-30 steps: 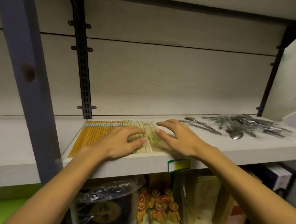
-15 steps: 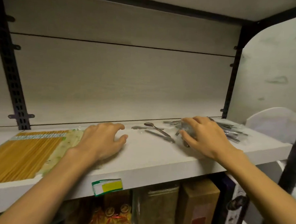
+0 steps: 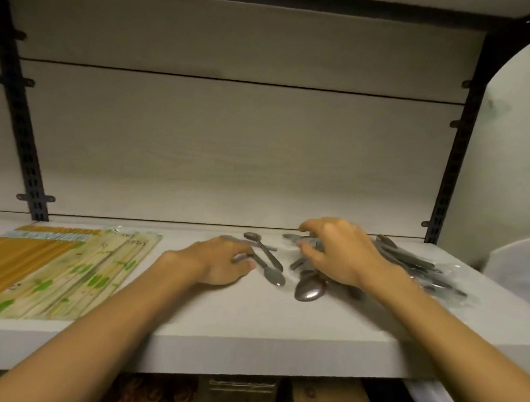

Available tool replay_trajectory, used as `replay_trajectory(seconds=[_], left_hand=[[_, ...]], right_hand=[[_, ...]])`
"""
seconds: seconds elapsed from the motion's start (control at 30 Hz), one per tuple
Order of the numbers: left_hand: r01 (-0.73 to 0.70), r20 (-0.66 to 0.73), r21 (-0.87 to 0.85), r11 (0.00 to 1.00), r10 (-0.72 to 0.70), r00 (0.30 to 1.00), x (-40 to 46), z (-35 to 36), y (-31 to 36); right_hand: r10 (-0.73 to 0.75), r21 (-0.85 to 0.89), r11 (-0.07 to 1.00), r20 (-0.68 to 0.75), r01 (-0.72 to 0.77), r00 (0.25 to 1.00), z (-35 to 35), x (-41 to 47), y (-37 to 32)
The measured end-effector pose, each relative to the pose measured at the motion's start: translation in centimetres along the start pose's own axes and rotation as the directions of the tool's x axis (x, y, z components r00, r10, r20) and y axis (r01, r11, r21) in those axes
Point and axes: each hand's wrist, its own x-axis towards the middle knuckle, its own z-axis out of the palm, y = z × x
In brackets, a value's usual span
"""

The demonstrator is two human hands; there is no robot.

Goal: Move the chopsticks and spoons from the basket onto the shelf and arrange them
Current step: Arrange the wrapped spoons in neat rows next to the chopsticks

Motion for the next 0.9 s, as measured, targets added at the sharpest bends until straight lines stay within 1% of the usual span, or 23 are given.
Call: replay_trajectory(seconds=[0.1, 0.17, 0.23, 0.37, 0.43, 0.5, 0.57, 0.67, 0.73, 0.8, 0.9], left_hand=[[-0.092, -0.032, -0.031, 0.995, 0.091, 0.995, 1.1, 0.2, 0.5], [-0.134, -0.051, -0.031, 0.990, 0.133, 0.990, 1.5, 0.1, 0.5], [-0.163, -0.070, -0.047, 0.986, 0.159, 0.985, 1.8, -0.2, 0.1], [-0.190, -0.090, -0.100, 0.977, 0.182, 0.979, 2.3, -0.2, -1.0], [-0.200, -0.090, -0.105, 0.974, 0.191, 0.977, 2.6, -0.2, -1.2], [-0.203, -0.082, -0.097, 0.974, 0.195, 0.977, 2.8, -0.3, -1.3], [-0.201, -0.086, -0.105, 0.974, 0.193, 0.978, 3.0, -0.5, -1.4], [-0.211, -0.098, -0.133, 0.968, 0.199, 0.975, 3.2, -0.4, -1.6], [-0.210, -0.107, -0.131, 0.969, 0.197, 0.975, 3.2, -0.2, -1.6], [-0.231, -0.130, -0.087, 0.969, 0.218, 0.967, 3.2, -0.3, -1.5], [-0.275, -0.216, -0.001, 0.962, 0.268, 0.939, 3.0, -0.8, -0.4]], right_hand=[[0.002, 0.169, 0.985, 0.093, -0.018, 0.996, 0.8, 2.5, -0.4], [-0.002, 0.230, 0.973, 0.148, -0.033, 0.989, 1.5, 4.1, -1.0], [-0.006, 0.240, 0.970, 0.195, -0.042, 0.981, 2.3, 5.5, -1.6], [-0.018, 0.194, 0.980, 0.295, -0.041, 0.955, 4.1, 6.8, -2.5], [-0.014, 0.207, 0.977, 0.320, -0.056, 0.947, 4.6, 6.7, -2.4], [0.003, 0.208, 0.976, 0.304, -0.070, 0.953, 4.8, 6.6, -1.9], [0.017, 0.220, 0.973, 0.255, -0.075, 0.967, 4.6, 6.7, -1.4], [0.061, 0.359, 0.923, 0.216, -0.137, 0.975, 4.2, 6.9, -0.6], [0.099, 0.455, 0.875, 0.166, -0.165, 0.981, 3.8, 7.0, -0.2], [0.142, 0.586, 0.792, 0.095, -0.171, 0.985, 3.4, 7.1, 0.1], [0.217, 0.725, 0.667, 0.031, -0.171, 0.976, 2.3, 7.0, 0.5]])
